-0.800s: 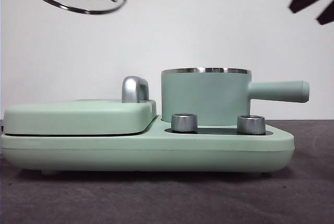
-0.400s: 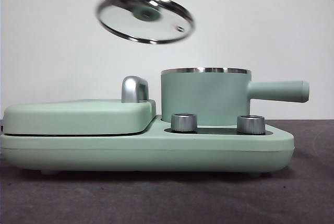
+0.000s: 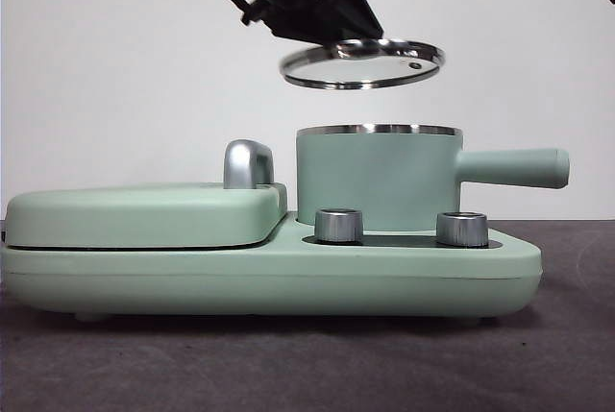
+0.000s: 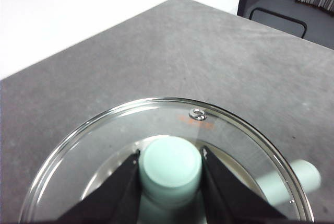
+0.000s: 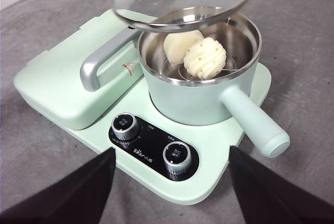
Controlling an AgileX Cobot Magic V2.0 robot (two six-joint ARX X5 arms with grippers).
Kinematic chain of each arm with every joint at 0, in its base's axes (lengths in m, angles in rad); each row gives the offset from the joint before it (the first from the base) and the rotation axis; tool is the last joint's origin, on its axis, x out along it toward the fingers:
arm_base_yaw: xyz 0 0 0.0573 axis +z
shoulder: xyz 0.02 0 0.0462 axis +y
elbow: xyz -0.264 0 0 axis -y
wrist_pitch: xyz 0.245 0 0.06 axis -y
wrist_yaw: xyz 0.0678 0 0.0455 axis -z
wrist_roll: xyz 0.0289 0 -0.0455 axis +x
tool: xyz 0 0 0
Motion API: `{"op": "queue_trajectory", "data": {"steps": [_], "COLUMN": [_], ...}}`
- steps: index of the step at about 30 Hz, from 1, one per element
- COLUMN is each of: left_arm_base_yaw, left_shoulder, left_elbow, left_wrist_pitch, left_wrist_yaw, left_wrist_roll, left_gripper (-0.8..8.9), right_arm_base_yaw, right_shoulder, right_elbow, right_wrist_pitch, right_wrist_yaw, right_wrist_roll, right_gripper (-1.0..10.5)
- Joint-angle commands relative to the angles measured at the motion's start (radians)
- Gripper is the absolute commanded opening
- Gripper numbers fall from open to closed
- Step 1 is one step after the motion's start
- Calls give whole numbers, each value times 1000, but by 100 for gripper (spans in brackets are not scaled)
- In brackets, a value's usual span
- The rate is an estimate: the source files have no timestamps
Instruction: Put the buns in a small steamer
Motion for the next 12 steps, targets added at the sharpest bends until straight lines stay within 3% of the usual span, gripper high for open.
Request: {"op": "queue_trajectory", "data": {"steps": [1, 8, 12], "left_arm_base_yaw": [-13, -19, -34], "left_shoulder": [43, 92, 101], "left_elbow": [28, 28, 28], "left_wrist_pitch": [40, 57, 68], "left_wrist_yaw": [-13, -18, -18], "left_wrist_roll": [-7, 2, 48], "left_gripper": [11, 11, 11], "right_arm_base_yaw": [7, 7, 7], "right_shoulder": [5, 5, 5], "right_elbow": [10, 10, 10], "right_wrist_pitch": [10, 10, 10], "right_wrist_yaw": [-2, 0, 1], "right_wrist_roll": [9, 8, 7], "right_gripper": [339, 339, 339]}}
